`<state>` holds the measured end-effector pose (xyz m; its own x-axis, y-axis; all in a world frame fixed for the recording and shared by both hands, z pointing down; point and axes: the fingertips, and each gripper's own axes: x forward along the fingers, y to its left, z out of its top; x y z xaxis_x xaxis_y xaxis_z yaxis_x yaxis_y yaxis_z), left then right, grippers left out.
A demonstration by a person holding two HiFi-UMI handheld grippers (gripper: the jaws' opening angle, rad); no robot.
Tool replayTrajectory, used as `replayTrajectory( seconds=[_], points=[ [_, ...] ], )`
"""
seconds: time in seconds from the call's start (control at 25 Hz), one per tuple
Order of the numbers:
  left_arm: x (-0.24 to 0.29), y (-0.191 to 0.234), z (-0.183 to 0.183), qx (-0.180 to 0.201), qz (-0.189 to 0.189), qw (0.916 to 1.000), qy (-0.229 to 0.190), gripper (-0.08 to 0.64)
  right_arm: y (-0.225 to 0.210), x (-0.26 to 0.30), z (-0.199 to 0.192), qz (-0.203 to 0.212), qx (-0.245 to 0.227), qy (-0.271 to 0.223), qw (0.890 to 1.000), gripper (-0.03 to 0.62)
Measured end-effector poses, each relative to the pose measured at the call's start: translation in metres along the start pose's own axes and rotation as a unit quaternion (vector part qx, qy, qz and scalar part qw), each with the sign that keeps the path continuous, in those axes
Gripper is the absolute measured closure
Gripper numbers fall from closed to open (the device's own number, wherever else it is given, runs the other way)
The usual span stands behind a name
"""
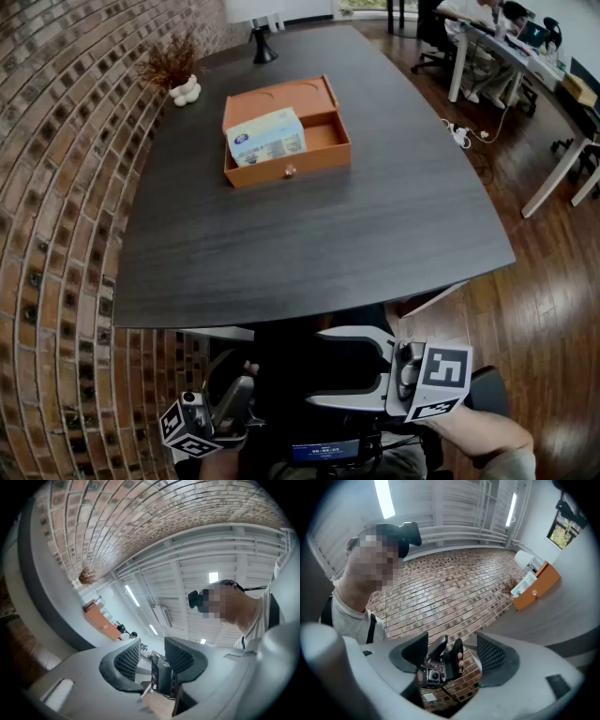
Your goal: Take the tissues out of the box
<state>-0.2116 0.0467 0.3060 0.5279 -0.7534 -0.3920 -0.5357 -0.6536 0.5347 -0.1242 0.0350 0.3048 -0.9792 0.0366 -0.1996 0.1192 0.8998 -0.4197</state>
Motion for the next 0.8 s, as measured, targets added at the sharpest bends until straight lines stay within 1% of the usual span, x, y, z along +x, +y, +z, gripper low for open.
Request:
replayTrajectory(
  seconds=[0.12, 0.2, 0.28, 0.4, 0.52, 0.56, 0.6, 0.72, 0.8],
  points=[
    [0.024, -0.007, 0.004, 0.058, -0.019, 0.9974, 0.037, 0.416, -0.002, -0.005, 0.006, -0.001, 0.005, -0.001, 1.0, 0.267],
    [0.043, -0.007, 0.013, 0.111, -0.031, 0.9912, 0.066, 0.416, -0.005, -0.009, 0.009, -0.007, 0.01, -0.006, 1.0, 0.267],
    [0.063, -0.002, 0.027, 0.171, -0.038, 0.9798, 0.096, 0.414, -0.008, -0.011, 0.01, -0.01, 0.016, -0.01, 1.0, 0.267],
    [0.096, 0.011, 0.041, 0.246, -0.05, 0.9584, 0.137, 0.414, -0.011, -0.011, 0.011, -0.013, 0.026, -0.01, 1.0, 0.267],
    [0.132, 0.02, 0.056, 0.308, -0.065, 0.9343, 0.167, 0.414, -0.023, -0.005, 0.021, -0.014, 0.006, -0.011, 1.0, 0.267],
    [0.143, 0.019, 0.059, 0.319, -0.073, 0.9279, 0.178, 0.414, -0.024, -0.004, 0.024, -0.013, -0.003, -0.015, 1.0, 0.267],
    [0.151, 0.017, 0.061, 0.324, -0.078, 0.9239, 0.188, 0.413, -0.024, -0.003, 0.027, -0.013, -0.006, -0.019, 1.0, 0.267],
    [0.161, 0.019, 0.057, 0.325, -0.076, 0.9191, 0.21, 0.413, -0.016, -0.007, 0.024, -0.017, 0.008, -0.02, 1.0, 0.267],
    [0.167, 0.027, 0.052, 0.332, -0.073, 0.9141, 0.222, 0.413, -0.014, -0.012, 0.017, -0.022, 0.015, -0.013, 1.0, 0.267]
  ],
)
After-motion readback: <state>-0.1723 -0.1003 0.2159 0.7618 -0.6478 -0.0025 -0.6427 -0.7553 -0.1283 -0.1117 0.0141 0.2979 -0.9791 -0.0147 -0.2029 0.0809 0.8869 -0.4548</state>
